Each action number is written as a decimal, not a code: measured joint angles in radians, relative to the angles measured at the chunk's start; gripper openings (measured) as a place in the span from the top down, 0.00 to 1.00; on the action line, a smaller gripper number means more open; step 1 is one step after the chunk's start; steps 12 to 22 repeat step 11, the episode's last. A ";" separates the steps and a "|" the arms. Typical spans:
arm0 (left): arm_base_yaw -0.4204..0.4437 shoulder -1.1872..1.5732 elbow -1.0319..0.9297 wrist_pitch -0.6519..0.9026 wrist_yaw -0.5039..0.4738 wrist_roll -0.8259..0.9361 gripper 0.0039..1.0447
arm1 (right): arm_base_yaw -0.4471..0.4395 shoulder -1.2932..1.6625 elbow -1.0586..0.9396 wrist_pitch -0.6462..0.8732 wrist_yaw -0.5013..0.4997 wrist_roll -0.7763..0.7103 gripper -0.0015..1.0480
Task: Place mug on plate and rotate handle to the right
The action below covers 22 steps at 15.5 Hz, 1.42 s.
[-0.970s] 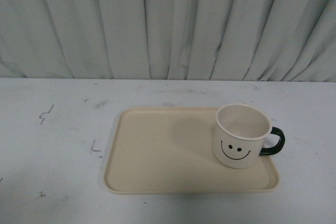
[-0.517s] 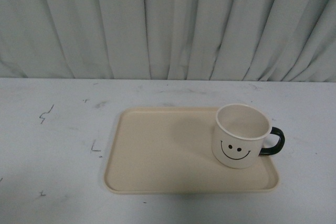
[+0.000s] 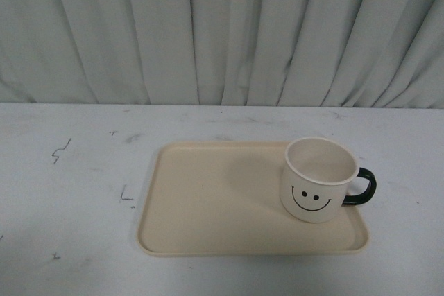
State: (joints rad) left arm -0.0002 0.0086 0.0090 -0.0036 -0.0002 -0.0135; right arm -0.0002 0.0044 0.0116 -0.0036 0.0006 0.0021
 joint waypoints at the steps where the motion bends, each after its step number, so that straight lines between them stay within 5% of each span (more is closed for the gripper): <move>1: 0.000 0.000 0.000 0.000 0.000 0.000 0.06 | 0.000 0.000 0.000 0.000 0.000 0.000 0.06; 22: 0.000 0.000 0.000 0.000 0.000 0.000 0.06 | 0.000 0.000 0.000 0.000 0.000 0.000 0.06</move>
